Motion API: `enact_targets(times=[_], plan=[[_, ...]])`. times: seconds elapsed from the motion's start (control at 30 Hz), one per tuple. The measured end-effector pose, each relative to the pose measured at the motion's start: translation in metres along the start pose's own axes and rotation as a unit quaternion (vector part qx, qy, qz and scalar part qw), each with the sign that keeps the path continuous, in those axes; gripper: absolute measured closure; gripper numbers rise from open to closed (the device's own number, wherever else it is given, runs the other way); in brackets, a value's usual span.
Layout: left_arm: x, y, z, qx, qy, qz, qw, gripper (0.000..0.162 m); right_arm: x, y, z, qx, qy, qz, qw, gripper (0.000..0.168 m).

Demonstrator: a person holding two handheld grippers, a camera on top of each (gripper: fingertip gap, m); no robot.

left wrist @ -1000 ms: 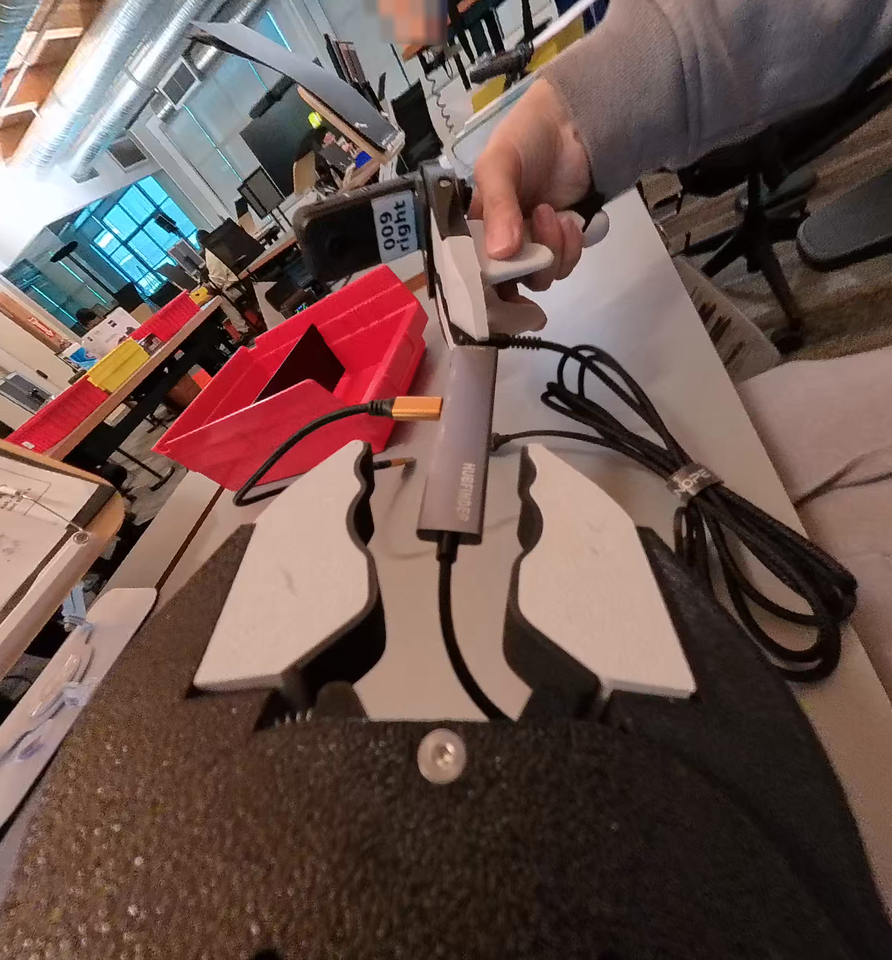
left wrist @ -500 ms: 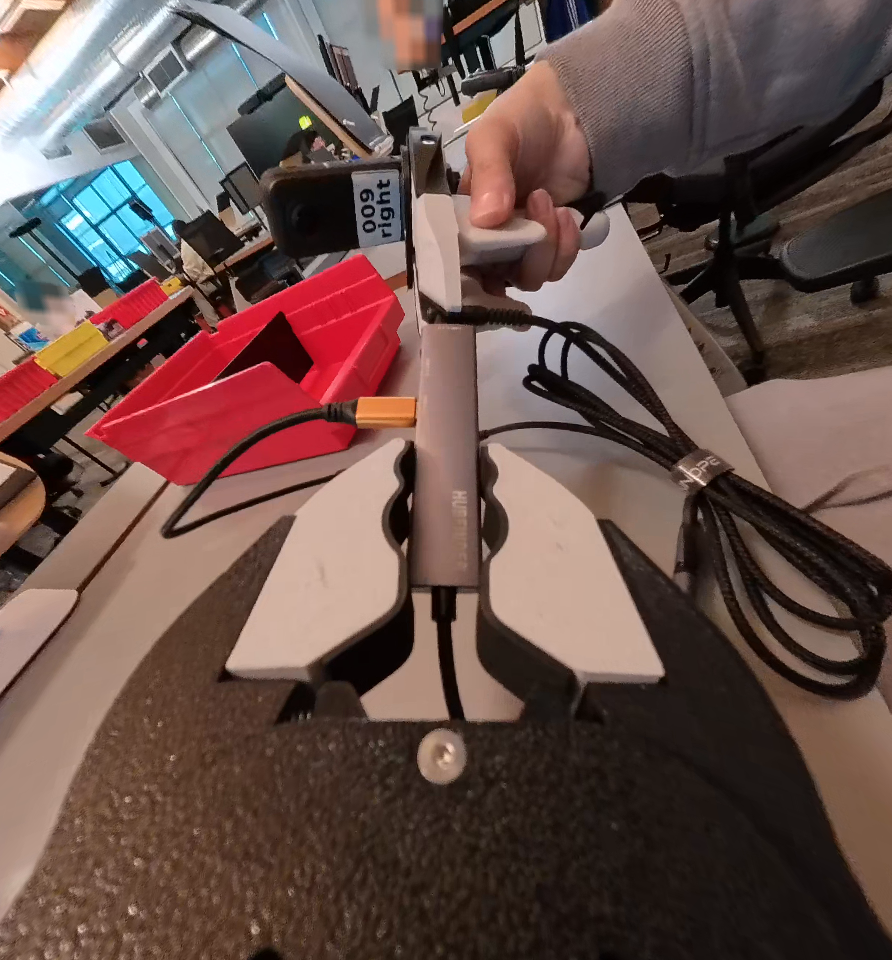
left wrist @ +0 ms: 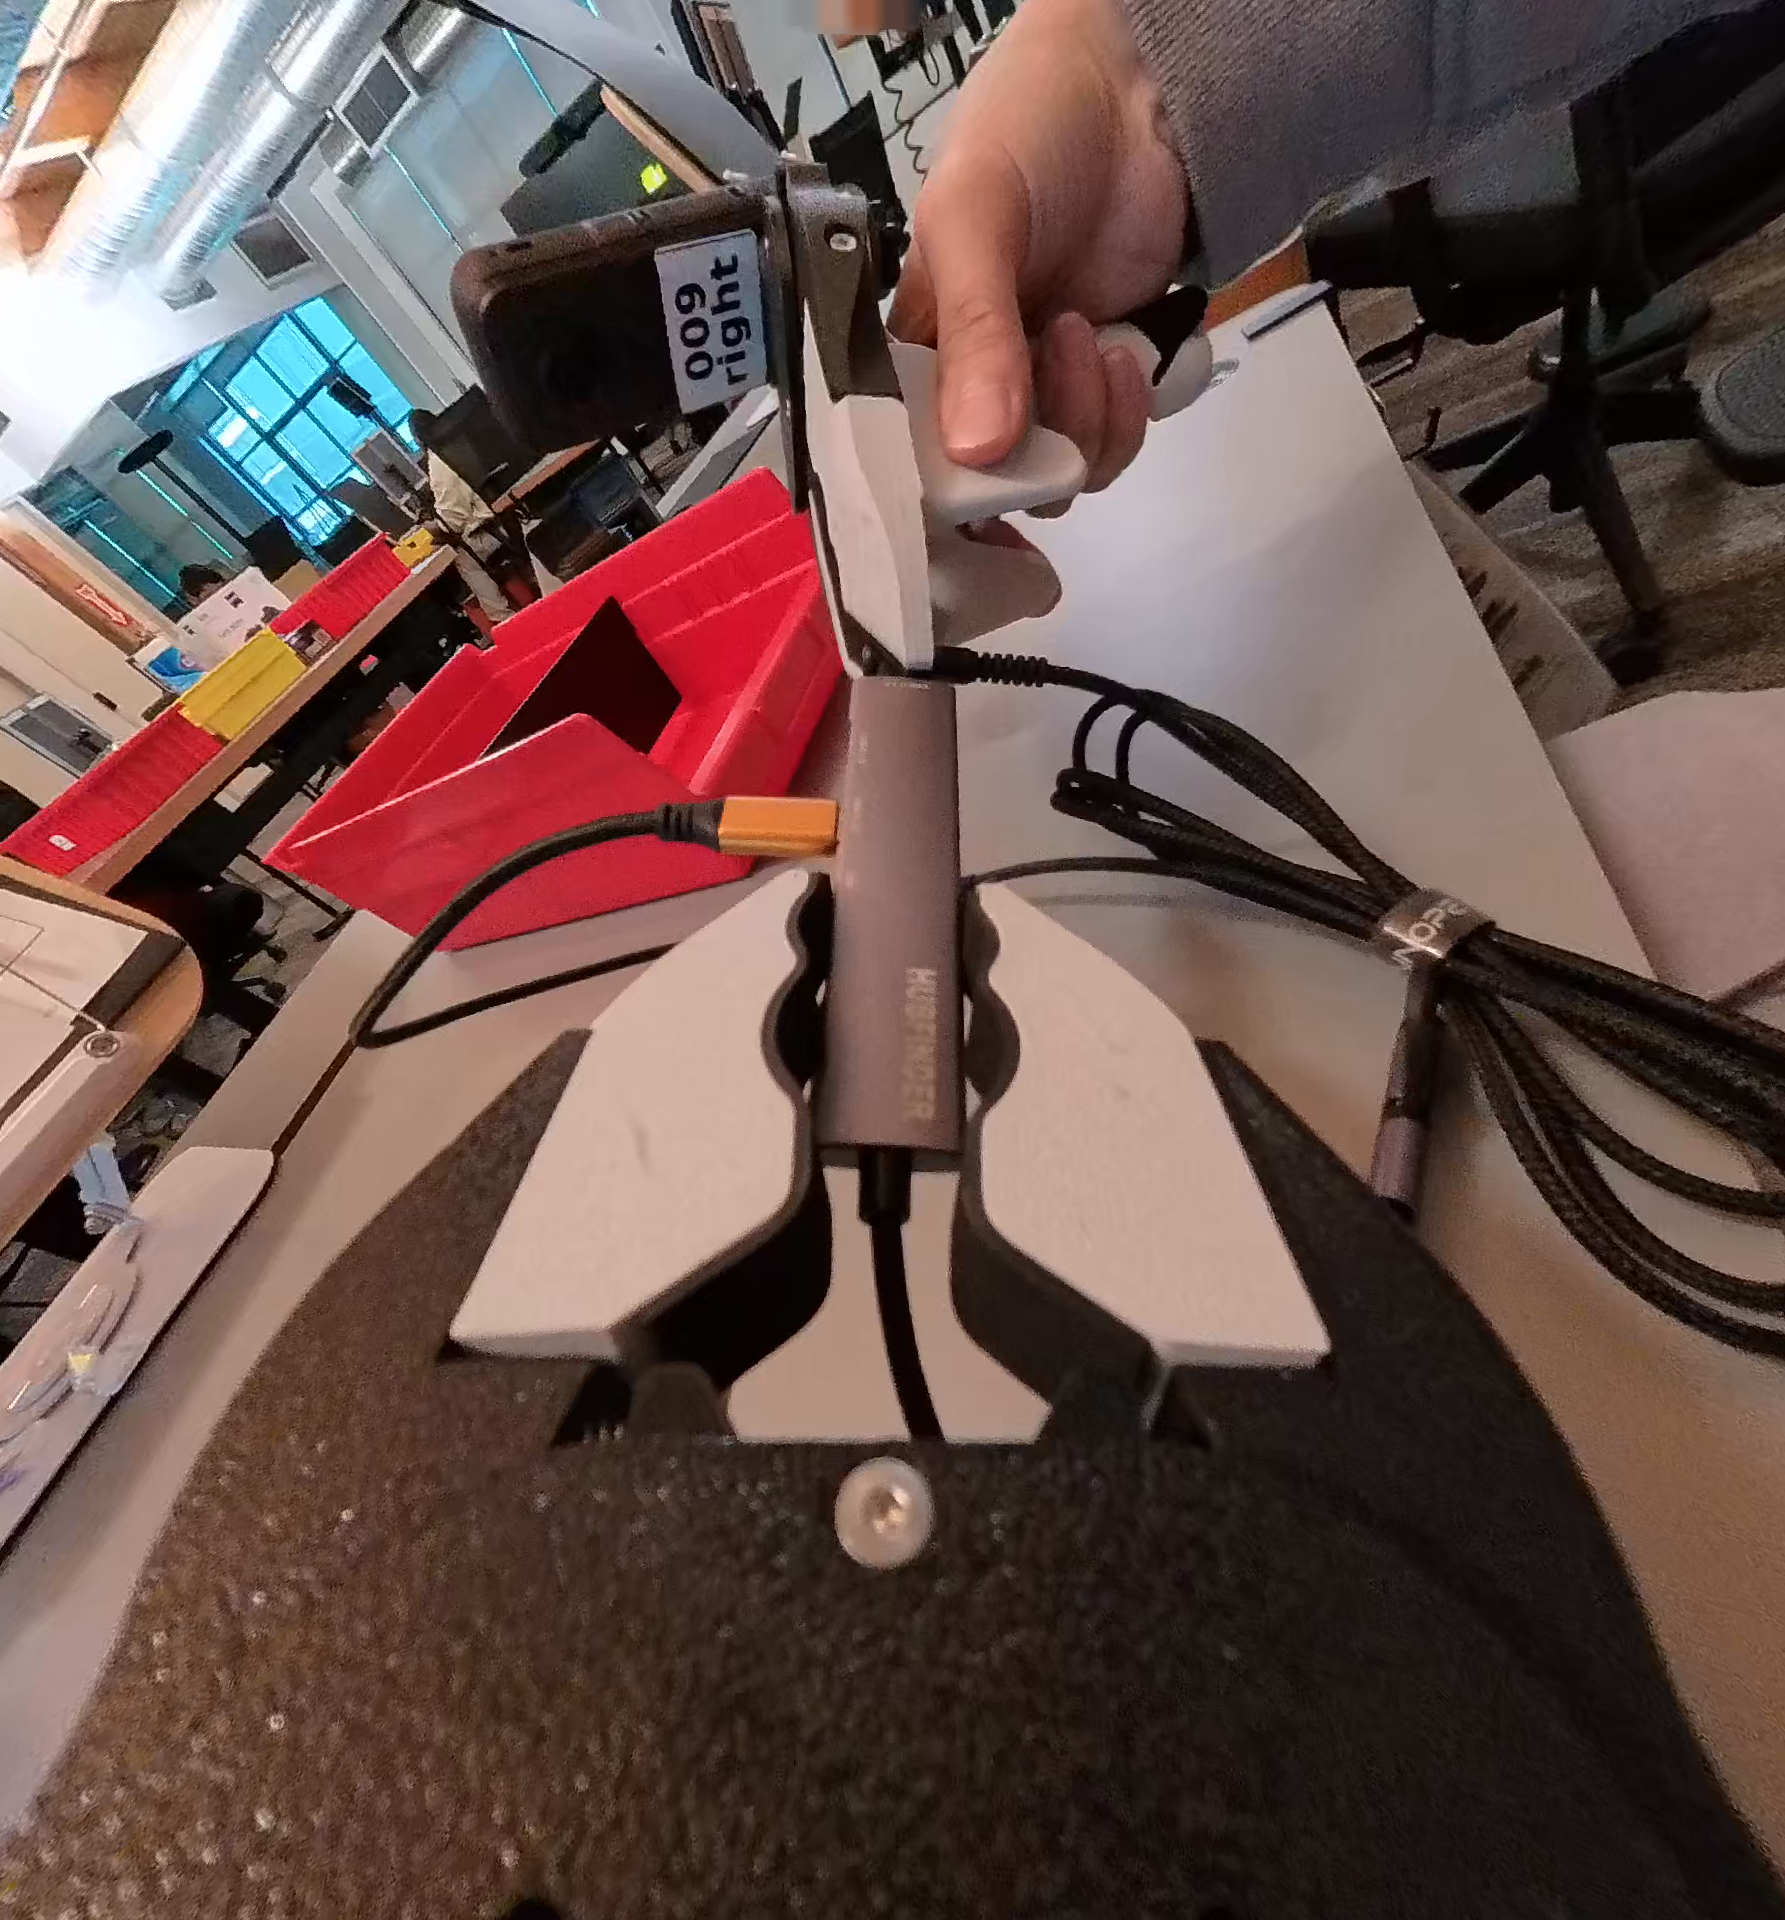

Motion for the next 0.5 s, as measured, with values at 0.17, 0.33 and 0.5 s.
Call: enact_targets(times=[0.17, 0.33, 0.5], plan=[[-0.005, -0.003, -0.002, -0.001, 0.002, 0.001, 1.000, 0.139, 0.002, 0.005, 0.001, -0.009, -0.008, 0.004, 1.000, 0.160], [-0.009, -0.007, -0.001, -0.006, 0.003, 0.003, 1.000, 0.138, 0.001, 0.010, 0.004, -0.016, 0.004, -0.010, 1.000, 0.160], [0.001, 0.051, 0.048, -0.124, 0.016, 0.024, 0.992, 0.139, -0.032, 0.089, -0.035, 0.116, 0.025, -0.138, 0.983, 0.160]])
Point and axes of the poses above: each gripper's, where its closed fingertips meet, y back along the fingers, x out of its underside, z = x × y across the jaws, the point moved 1 cm from there along y, back along the fingers, and after that the axes turned 11 degrees about -z, right-handed, at the moved point
